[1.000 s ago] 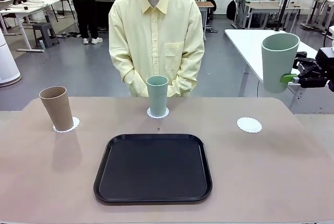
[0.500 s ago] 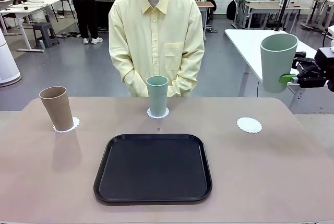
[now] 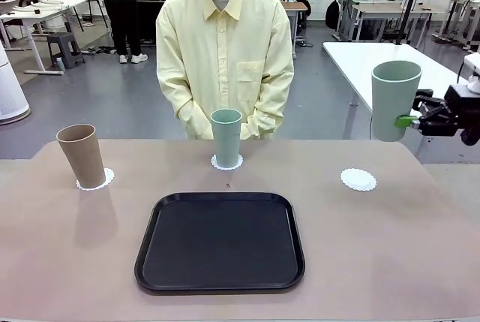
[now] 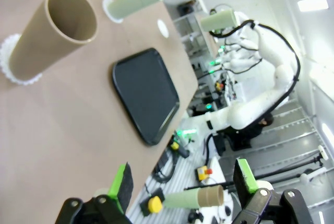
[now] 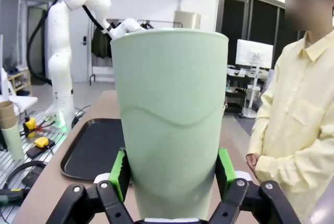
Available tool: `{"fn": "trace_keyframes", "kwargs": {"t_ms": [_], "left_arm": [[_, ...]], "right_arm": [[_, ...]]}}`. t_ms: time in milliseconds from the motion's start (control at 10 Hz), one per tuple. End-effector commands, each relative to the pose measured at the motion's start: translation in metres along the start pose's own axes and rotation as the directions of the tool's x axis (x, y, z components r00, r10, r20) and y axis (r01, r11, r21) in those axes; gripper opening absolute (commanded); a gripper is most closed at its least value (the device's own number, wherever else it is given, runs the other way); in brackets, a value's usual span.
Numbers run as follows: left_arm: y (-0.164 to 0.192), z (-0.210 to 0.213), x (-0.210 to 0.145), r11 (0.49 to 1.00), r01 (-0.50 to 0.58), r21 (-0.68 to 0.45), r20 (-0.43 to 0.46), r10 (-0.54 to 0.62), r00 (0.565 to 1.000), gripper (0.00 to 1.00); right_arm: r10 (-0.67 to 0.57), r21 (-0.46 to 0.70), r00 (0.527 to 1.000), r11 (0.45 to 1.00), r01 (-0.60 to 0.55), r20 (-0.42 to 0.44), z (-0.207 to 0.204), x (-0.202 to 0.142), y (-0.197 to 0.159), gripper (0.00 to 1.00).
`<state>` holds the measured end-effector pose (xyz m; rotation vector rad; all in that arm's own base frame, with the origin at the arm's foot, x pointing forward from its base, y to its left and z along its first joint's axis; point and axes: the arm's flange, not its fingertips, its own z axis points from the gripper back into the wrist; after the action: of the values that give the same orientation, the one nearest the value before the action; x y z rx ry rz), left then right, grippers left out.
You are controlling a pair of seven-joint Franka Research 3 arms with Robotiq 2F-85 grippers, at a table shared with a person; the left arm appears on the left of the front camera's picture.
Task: Place coasters on the table and set cups on them.
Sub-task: Take one Reusable plastic cup from the Flat Tray and place it on a coaster set by the human.
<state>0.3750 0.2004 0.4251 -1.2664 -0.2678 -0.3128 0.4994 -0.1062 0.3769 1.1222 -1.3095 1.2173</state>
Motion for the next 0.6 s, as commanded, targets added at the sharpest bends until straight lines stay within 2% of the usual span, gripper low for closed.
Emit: {"fn": "trace_keyframes", "kwargs": {"t_ms": [0, 300, 500], "left_arm": [[-0.003, -0.001, 0.001, 1.0, -0.013, 0.005, 0.009, 0.013, 1.0, 1.0], [-0.003, -0.001, 0.001, 1.0, -0.013, 0.005, 0.009, 0.013, 1.0, 1.0], [-0.003, -0.001, 0.001, 1.0, -0.013, 0.005, 0.009, 0.013, 1.0, 1.0]], "right_arm": [[0.014, -0.008, 0.993, 1.0, -0.013, 0.119, 0.003, -0.021, -0.013, 0.81], [0.005, 0.007, 0.99, 1.0, -0.006, 0.139, 0.004, -0.063, -0.019, 0.81], [-0.017, 0.015, 0.996, 1.0, 0.016, 0.091, 0.01, -0.084, -0.022, 0.81]]}}
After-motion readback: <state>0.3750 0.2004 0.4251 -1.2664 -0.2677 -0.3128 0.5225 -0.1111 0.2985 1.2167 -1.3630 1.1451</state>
